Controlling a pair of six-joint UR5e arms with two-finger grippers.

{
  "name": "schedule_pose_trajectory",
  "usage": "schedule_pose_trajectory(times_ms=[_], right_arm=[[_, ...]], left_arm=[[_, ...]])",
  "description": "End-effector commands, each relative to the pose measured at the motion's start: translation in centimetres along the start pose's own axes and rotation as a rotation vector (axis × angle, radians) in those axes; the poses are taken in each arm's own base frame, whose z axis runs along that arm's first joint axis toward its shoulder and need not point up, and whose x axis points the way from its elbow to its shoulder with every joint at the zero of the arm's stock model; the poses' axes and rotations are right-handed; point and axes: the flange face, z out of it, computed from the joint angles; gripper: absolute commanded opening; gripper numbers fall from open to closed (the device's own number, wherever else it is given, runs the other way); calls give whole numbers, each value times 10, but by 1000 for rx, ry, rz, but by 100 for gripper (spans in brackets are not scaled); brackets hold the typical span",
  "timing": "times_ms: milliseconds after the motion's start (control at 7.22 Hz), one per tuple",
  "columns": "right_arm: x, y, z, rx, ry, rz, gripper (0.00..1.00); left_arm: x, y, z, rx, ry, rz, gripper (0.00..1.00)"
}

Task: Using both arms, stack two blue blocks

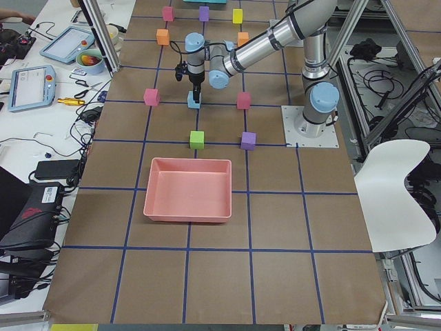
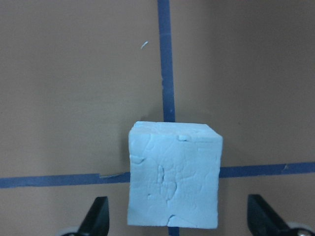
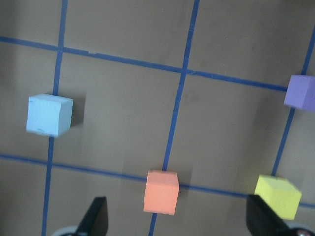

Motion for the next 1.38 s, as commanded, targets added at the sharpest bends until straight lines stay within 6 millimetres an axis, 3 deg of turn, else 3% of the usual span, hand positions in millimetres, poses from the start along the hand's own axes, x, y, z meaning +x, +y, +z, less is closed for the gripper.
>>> schedule_pose_trajectory(times_ms=[0, 138, 277, 692, 969, 1246], right_arm=[[8, -15, 8, 75, 21, 15, 100], [4, 2, 12, -79, 0, 6, 100], [4, 6, 13, -113, -13, 6, 100], [7, -4, -19, -40, -4, 42, 100], [6, -9, -21, 8, 13, 136, 100], [7, -11, -17, -1, 11, 138, 100]], left_arm=[[0, -1, 1, 3, -2, 41, 13], [3, -5, -12, 31, -4, 48, 5], [18, 0, -34, 56, 4, 51, 5], [157, 61, -72, 93, 30, -3, 6], [208, 100, -80, 81, 40, -49, 7], [242, 130, -74, 42, 63, -65, 8]])
